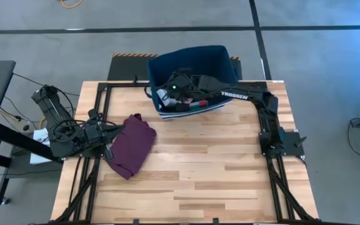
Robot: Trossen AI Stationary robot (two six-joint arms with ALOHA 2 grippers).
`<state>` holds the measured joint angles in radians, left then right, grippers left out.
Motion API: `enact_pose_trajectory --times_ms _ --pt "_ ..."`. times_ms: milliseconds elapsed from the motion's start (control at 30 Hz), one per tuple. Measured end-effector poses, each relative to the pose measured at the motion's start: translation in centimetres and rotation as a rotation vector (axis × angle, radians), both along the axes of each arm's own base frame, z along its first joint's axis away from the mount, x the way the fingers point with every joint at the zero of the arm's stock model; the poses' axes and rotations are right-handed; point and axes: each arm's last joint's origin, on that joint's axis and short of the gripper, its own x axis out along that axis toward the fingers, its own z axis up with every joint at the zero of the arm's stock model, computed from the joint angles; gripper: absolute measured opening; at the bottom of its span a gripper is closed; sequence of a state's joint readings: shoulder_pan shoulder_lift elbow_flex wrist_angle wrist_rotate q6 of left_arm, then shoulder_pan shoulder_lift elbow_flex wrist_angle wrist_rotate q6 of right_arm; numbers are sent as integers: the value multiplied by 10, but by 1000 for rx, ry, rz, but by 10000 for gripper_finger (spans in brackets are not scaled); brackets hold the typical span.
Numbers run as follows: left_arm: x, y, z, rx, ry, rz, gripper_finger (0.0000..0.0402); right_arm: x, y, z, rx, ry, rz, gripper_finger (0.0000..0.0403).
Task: Pick & place medical supplies in basket/bin
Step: Put the pink water bottle into the blue bin, then return to Home Position
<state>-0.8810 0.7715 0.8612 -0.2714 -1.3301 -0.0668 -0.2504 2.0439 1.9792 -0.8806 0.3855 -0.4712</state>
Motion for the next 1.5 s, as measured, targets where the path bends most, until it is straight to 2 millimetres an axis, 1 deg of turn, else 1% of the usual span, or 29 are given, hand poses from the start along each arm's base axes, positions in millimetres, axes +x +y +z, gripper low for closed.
enact_pose_trajectory --times_ms 100,167,233,367,467,533,600,667,733,767,800,867,900,967,1000,1033,1133,1200,1267,1300,1367,1400,1500 --pt "0 0 0 -8 -1 -12 0 -1 12 9 -91 21 7 138" --pt "0 0 0 -1 -1 3 0 -1 20 21 -161 18 -1 154" --pt "-1 1 1 14 -4 49 0 -3 27 37 -205 10 -13 169" --pt "-1 3 4 40 -9 118 0 -10 46 76 -288 -37 -8 189" --pt "-3 5 8 94 12 177 0 -18 62 104 -396 -77 -70 197" --pt "-5 7 11 146 43 232 0 -27 74 121 -493 -85 -146 199" --pt "-7 10 14 265 117 216 0 -42 82 133 -589 -40 -215 198" --pt "-12 11 21 357 173 200 0 -64 89 142 -648 14 -250 195" --pt "-17 14 29 415 207 188 0 -89 95 150 -596 13 -253 192" --pt "-20 17 34 421 207 176 0 -103 97 155 -522 -4 -237 190" --pt "-24 20 39 415 201 168 0 -119 100 158 -409 -10 -211 189" --pt "-33 33 52 379 179 167 0 -138 103 167 -145 -120 -174 187" --pt "-39 40 56 356 165 168 0 -150 104 171 -19 -150 -123 186" --pt "-49 55 60 283 121 169 0 -168 105 178 177 -218 -4 185" --pt "-56 64 58 251 101 170 0 -177 108 180 250 -247 73 185" --pt "-62 71 53 231 89 171 0 -185 110 177 312 -246 140 185" --pt "-80 96 26 153 41 159 0 -196 118 158 432 -271 308 187" --pt "-92 112 4 52 11 40 0 -205 122 137 463 -274 355 187" --pt "-101 124 -13 -82 0 -62 0 -217 124 118 462 -327 365 186" --pt "-104 127 -20 -122 -5 -71 0 -224 124 107 463 -356 362 185" --pt "-106 131 -31 -140 -21 -50 0 -235 123 86 457 -442 369 184" --pt "-106 132 -34 -145 -30 -41 0 -239 123 73 455 -480 376 183" --pt "-106 131 -37 -164 -55 -38 0 -255 124 42 456 -626 442 182"
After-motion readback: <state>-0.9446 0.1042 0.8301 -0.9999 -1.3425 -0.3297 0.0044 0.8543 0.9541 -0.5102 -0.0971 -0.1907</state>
